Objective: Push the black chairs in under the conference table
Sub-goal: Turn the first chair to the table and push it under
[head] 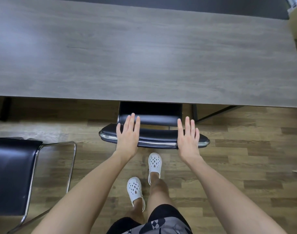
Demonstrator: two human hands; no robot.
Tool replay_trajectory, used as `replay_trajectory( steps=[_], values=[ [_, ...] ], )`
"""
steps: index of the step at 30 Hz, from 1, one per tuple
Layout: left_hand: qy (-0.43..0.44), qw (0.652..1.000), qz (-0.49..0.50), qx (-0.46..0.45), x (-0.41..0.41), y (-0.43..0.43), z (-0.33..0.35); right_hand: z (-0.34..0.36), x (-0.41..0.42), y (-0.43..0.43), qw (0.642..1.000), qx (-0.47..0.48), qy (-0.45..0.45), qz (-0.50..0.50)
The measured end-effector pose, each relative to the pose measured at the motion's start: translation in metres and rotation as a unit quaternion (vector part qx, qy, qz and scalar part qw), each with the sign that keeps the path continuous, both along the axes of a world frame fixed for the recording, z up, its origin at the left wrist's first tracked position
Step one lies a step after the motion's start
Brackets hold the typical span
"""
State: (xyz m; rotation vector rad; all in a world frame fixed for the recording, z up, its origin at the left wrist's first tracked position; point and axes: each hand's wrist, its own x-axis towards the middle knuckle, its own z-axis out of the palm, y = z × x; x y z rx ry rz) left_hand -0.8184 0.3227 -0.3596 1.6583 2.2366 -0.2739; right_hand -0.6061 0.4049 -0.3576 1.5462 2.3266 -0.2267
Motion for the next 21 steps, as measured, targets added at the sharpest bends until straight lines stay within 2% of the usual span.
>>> replay_trajectory(
  steps=[21],
  values=[
    [0.012, 1.000, 0.017, 0.005, -0.011, 0.075, -0.003, 0.003, -0.015, 0.081, 1.000, 0.017, 0.018, 0.018]
  ],
)
